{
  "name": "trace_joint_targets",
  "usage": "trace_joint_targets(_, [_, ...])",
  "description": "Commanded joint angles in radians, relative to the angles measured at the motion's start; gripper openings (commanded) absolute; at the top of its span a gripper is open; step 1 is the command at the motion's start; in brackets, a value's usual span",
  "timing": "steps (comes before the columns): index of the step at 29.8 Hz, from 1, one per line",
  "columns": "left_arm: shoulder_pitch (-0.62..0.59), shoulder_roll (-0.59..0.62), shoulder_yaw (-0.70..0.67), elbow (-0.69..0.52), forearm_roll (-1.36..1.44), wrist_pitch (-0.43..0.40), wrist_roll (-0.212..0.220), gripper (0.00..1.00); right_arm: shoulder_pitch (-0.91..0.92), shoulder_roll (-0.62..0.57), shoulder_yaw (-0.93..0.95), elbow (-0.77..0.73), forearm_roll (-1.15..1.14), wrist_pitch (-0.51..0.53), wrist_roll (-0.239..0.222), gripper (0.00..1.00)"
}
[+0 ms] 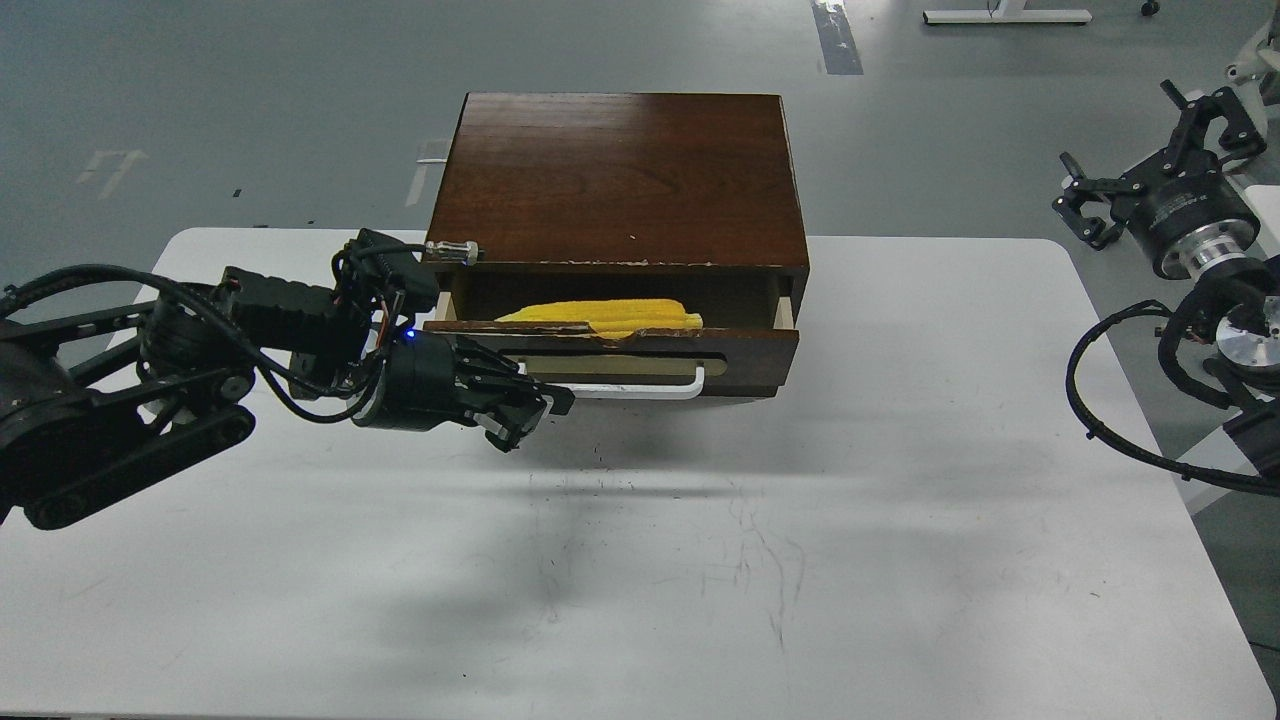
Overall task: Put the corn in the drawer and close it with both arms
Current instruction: 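Push the drawer front into the box with the left gripper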
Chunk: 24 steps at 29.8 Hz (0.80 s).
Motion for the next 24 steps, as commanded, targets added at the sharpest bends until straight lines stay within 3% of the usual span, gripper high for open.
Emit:
trace_joint_targets(1, [-0.005, -0.012, 0.0, 0.03, -0.003, 0.0, -0.003, 0.0, 0.002, 0.0, 0.0, 0.0, 0.0, 0.0, 0.0, 1.0])
trace_joint_targets(24, [-0.028, -0.071, 0.0, 0.096, -0.008, 0.0, -0.003, 0.0, 0.005, 0.0, 0.0, -0.002, 0.0, 0.0, 0.0, 1.0])
